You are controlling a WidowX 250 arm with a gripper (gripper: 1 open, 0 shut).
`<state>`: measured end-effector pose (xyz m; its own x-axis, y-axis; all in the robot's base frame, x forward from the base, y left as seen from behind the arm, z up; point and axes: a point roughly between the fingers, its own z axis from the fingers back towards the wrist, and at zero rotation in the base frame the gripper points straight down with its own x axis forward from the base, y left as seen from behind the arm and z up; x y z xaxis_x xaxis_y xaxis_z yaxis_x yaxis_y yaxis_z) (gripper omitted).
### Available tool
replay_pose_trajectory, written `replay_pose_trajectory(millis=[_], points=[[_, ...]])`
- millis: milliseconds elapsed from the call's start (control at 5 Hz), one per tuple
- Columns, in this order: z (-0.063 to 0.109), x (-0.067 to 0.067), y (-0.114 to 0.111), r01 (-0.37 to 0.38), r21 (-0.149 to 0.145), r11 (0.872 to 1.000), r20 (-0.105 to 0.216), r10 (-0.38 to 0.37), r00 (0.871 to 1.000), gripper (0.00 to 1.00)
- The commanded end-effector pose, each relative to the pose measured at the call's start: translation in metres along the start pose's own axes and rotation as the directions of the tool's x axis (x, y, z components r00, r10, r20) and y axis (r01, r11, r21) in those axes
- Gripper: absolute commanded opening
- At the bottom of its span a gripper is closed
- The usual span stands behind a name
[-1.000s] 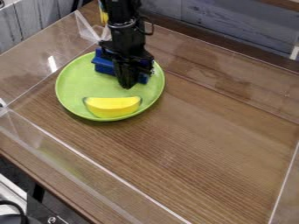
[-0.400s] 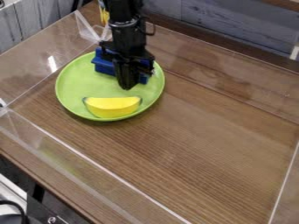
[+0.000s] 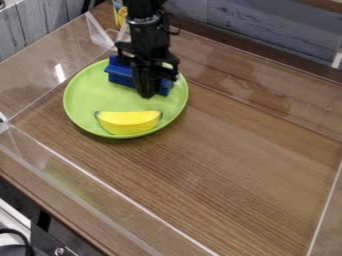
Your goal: Remove the blue object from inside the green plate and put it on the table
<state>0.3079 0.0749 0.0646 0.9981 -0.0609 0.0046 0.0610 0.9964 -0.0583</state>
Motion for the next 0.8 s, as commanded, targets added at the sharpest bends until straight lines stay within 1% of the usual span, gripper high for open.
replay_pose_trajectory(millis=[0,600], points=[[0.030,0.010,-0.005,0.021,0.032,0.999,0.075,-0.023,0.997,0.00],[0.049,0.013,-0.016,0.049,0.048,0.998,0.092,-0.054,0.994,0.00]])
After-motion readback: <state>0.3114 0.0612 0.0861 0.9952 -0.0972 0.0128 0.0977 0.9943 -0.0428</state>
